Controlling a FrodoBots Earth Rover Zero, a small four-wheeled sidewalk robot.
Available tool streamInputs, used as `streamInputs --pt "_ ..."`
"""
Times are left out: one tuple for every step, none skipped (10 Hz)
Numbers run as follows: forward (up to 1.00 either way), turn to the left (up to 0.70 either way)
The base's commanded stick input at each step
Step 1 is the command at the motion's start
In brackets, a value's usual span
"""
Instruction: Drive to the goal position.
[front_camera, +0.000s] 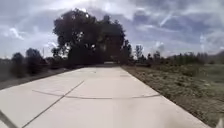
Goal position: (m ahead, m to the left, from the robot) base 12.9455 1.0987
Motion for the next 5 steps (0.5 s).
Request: streamInputs --pt "0.85 0.00" --pt "0.85 0.00" --pt "0.85 0.00" --pt "0.85 0.00" --pt "0.85 0.00"
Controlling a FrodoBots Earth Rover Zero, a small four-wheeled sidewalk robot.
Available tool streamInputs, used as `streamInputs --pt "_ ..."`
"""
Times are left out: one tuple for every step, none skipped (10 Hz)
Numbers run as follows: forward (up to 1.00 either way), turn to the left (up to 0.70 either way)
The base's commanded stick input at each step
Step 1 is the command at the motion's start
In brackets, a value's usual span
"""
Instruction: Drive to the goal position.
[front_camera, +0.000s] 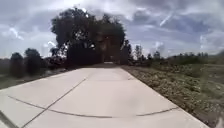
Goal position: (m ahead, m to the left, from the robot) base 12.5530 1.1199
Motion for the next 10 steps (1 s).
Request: streamInputs --pt "0.85 0.00" --pt "0.85 0.00" --pt "0.85 0.00" --pt "0.85 0.00" --pt "0.85 0.00" --pt "0.85 0.00" --pt "0.85 0.00" --pt "0.85 0.00" --pt "0.84 0.00" --pt "0.83 0.00"
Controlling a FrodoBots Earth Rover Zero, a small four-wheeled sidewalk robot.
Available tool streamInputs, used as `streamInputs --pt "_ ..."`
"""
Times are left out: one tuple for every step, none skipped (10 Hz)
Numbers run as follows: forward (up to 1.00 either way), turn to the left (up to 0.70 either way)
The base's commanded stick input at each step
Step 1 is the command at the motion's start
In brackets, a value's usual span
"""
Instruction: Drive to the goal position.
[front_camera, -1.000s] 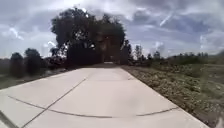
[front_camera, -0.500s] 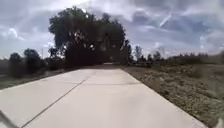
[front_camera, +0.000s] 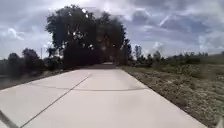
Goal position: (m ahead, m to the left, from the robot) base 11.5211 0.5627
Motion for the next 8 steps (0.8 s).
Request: streamInputs --pt "0.84 0.00" --pt "0.84 0.00" --pt "0.84 0.00" --pt "0.85 0.00" --pt "0.85 0.00" --pt "0.85 0.00" --pt "0.84 0.00" --pt "0.84 0.00"
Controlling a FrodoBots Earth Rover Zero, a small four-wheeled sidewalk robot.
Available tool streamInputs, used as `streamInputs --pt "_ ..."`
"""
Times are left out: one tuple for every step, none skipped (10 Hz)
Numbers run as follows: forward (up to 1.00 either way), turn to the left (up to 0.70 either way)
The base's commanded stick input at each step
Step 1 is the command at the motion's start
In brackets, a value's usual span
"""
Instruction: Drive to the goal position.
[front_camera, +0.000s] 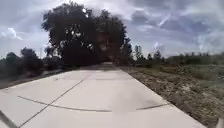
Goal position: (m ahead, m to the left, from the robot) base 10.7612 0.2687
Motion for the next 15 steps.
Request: streamInputs --pt "0.84 0.00" --pt "0.84 0.00" --pt "0.83 0.00" --pt "0.84 0.00" --pt "0.85 0.00" --pt "0.85 0.00" --pt "0.85 0.00" --pt "0.85 0.00" --pt "0.85 0.00" --pt "0.85 0.00" --pt "0.85 0.00" --pt "0.85 0.00" --pt "0.85 0.00" --pt "0.85 0.00" --pt "0.85 0.00"
